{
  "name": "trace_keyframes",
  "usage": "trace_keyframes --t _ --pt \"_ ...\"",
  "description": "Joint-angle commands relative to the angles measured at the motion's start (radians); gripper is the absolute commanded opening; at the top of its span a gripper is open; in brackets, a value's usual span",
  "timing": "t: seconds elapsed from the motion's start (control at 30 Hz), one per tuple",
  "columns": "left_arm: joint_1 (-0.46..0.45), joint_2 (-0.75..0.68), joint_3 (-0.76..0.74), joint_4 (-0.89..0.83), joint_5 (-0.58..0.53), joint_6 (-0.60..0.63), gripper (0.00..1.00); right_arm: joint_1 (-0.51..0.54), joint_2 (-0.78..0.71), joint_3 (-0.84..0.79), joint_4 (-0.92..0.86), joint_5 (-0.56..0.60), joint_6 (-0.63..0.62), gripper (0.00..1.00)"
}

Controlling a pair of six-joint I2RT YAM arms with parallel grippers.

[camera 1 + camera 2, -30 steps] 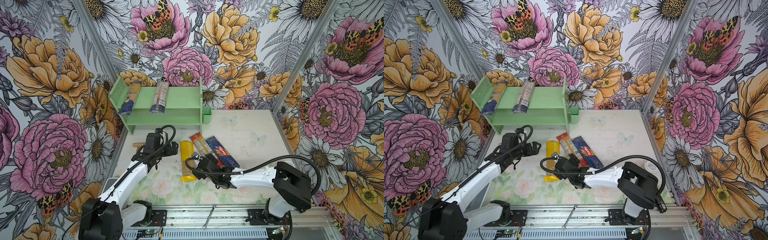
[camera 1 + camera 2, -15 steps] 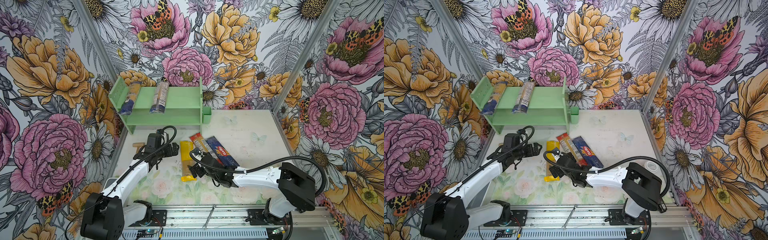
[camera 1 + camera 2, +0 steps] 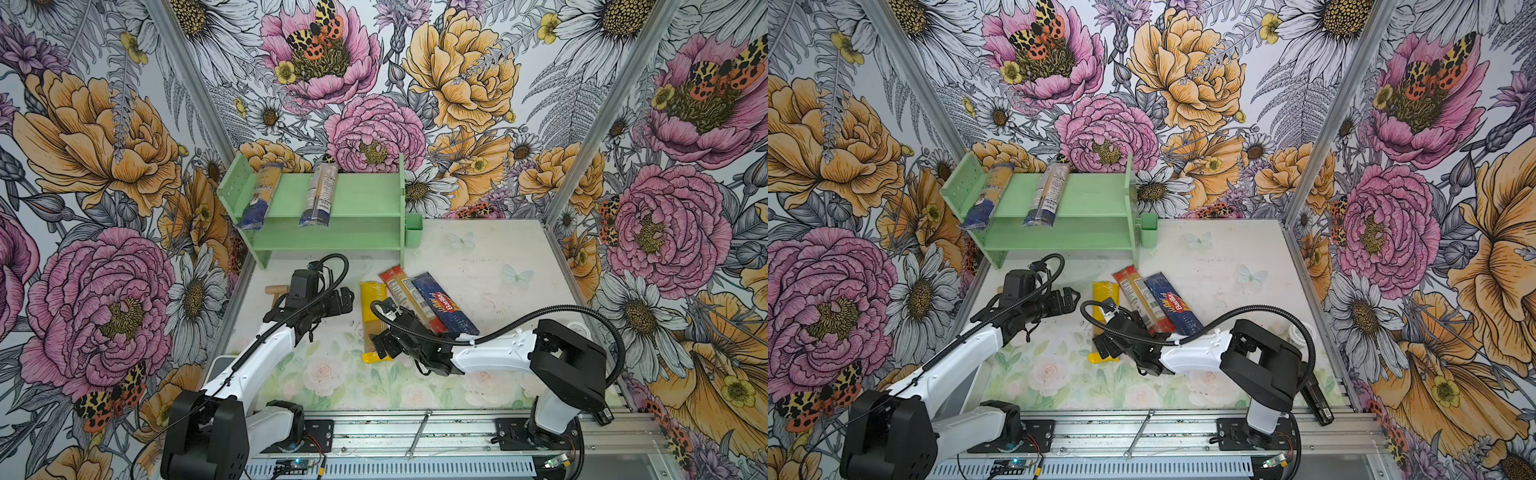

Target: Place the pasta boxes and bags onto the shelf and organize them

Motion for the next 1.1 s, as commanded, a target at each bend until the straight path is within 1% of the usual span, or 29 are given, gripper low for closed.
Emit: trace_keyframes --t 0.0,0.17,0.37,0.47,0.57,0.67,0.73,0.87,1.07 --pt "0.010 -0.022 -0.021 0.011 0.030 0.011 0.99 0.010 0.018 0.035 0.005 0.026 0.025 1.00" --pt "0.011 -0.026 -0.034 0.012 0.029 0.011 0.99 0.009 0.012 0.039 -0.035 0.069 0.001 1.00" --pt "0.012 -0.024 -0.038 0.014 0.032 0.009 0.99 0.010 -0.022 0.047 -0.177 0.163 -0.074 1.00" --pt "0.012 -0.023 -0.040 0.014 0.031 0.010 0.99 0.010 -0.062 0.026 -0.238 0.225 -0.112 0.99" --pt "0.012 -0.022 -0.044 0.017 0.031 0.008 0.99 0.005 -0.129 -0.030 -0.242 0.259 -0.117 1.00" --pt "0.011 -0.016 -0.047 0.022 0.031 0.004 0.99 0.002 -0.164 -0.063 -0.245 0.237 -0.116 1.00" --pt "0.011 -0.012 -0.049 0.026 0.031 0.003 0.99 0.004 -0.161 -0.073 -0.244 0.219 -0.113 1.00" --pt "0.011 -0.008 -0.051 0.030 0.026 0.002 0.99 0.017 -0.122 -0.079 -0.242 0.163 -0.119 1.00" --pt "0.013 -0.006 -0.048 0.029 0.029 0.002 0.99 0.057 -0.070 -0.075 -0.217 0.097 -0.186 0.99"
